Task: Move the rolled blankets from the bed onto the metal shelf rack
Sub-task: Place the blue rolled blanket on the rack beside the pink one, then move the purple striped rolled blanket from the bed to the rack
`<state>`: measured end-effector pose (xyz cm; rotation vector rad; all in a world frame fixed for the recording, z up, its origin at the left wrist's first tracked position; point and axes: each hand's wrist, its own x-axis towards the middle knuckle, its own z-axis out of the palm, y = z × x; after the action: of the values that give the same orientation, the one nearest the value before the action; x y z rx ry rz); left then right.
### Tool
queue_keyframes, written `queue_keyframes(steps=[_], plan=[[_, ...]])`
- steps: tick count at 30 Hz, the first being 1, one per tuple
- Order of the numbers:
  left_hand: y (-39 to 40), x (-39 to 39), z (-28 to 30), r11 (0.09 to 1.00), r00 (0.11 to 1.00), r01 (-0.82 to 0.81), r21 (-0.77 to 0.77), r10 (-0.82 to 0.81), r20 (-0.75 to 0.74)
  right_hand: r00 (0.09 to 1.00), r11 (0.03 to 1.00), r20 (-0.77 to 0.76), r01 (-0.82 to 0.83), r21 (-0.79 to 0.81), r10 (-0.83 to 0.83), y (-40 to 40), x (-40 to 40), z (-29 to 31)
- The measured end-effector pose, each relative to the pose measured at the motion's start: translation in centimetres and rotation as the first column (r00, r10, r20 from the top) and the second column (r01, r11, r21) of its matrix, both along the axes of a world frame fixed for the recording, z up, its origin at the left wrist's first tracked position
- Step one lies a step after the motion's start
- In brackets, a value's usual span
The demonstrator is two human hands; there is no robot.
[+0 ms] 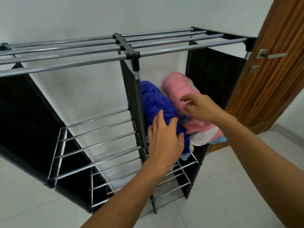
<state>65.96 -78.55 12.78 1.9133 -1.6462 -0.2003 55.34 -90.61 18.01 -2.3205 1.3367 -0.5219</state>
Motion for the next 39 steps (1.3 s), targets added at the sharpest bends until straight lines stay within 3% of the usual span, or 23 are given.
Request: queue_keyframes(steps=[2,4,8,11,16,20,24,27,30,33,39], plan=[[-0.8,-1.5,1.3,0.985,0.986,0.135,-0.111,-0.145,-0.083,0.994,0.994,0.063,0.097,-0.039,-0.095,1.9,-4.2,0.0],[-2.3,-3.8,1.6,0.947,0.935,0.296,-0.125,-0.314,-0.163,0.964,0.970,0.124,0.240,-0.038,-0.234,4.7,-8.9,-0.6],[-3.9,-11.3,-0.1,0.847,0.839,0.528,0.063,-0.509,-0.190,0.837,0.847,0.149,0.531,0.015,-0.527,12.3,-18.4,-2.4],[-2.3,-19.8,-1.7,0.701,0.716,0.697,0.150,-0.671,-0.193,0.687,0.696,0.115,0.715,0.066,-0.717,19.2,-26.0,-3.6],[7.0,-34.8,-3.6,0.249,0.313,0.923,0.295,-0.930,-0.195,0.340,0.333,-0.007,0.924,0.187,-0.940,36.0,-36.3,-7.7],[18.5,-44.0,-6.3,-0.147,-0.037,0.874,0.464,-0.971,-0.237,-0.028,-0.037,-0.030,0.936,0.351,-0.999,52.2,-40.2,-10.8],[31.1,-50.9,-9.2,-0.394,-0.286,0.773,0.497,-0.916,-0.281,-0.371,-0.343,-0.034,0.816,0.466,-0.928,66.8,-40.8,-14.2],[40.0,-54.7,-10.9,-0.528,-0.385,0.659,0.536,-0.849,-0.363,-0.600,-0.520,-0.011,0.683,0.513,-0.800,76.1,-40.0,-16.3],[48.1,-57.8,-12.7,-0.598,-0.404,0.567,0.566,-0.801,-0.441,-0.788,-0.654,0.015,0.522,0.548,-0.616,83.4,-38.7,-17.5],[55.0,-60.8,-14.2,-0.645,-0.347,0.486,0.590,-0.761,-0.547,-0.883,-0.716,0.021,0.393,0.577,-0.468,88.9,-38.1,-19.0],[63.3,-68.4,-17.0,-0.595,0.077,0.465,0.656,-0.711,-0.699,-0.957,-0.714,0.038,0.240,0.657,-0.287,95.4,-43.6,-22.5]])
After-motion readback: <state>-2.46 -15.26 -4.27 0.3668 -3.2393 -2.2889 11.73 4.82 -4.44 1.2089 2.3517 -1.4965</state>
